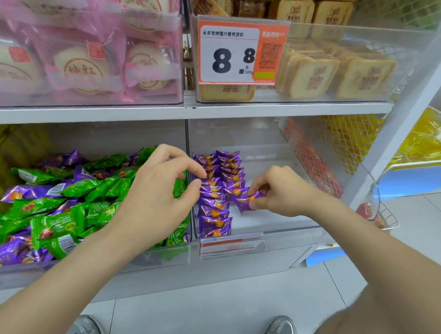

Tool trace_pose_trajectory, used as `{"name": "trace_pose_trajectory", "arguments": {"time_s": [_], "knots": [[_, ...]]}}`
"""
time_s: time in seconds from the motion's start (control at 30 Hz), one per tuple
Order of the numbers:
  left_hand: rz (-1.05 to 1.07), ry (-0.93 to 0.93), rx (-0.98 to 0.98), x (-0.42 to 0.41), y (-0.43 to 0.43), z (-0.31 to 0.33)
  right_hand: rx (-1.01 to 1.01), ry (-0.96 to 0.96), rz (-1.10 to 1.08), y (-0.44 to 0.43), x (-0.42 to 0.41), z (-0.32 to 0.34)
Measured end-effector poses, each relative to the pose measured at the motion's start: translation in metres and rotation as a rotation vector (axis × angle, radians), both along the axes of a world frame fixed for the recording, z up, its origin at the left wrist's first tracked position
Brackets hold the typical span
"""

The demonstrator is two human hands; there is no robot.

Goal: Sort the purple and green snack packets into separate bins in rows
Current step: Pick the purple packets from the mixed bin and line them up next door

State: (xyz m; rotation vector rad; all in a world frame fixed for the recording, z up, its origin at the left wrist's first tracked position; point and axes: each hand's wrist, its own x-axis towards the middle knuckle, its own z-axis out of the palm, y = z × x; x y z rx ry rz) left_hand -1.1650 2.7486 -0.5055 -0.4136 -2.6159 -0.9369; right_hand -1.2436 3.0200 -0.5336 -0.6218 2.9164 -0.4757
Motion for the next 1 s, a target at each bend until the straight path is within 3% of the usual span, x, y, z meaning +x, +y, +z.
{"name": "trace_pose_trajectory", "arguments": {"time_s": [0.23, 0.73, 0.87, 1.0], "knots": [[-0.022, -0.025, -0.006, -0.001, 0.001, -0.001, -0.056, 0.084, -0.018, -0.013, -0.004, -0.017], [-0.026, -0.004, 0.010, 0.004, -0.003, 0.001, 0.062, 0.193, 0.003, -0.017, -0.001, -0.014], [0.006, -0.014, -0.011, 0.010, -0.016, 0.009, -0.227, 0.340, -0.031, -0.042, 0.022, 0.015], [0.042, -0.086, -0.178, 0.016, -0.043, 0.017, -0.550, 0.394, 0.048, -0.087, 0.065, 0.040]]}}
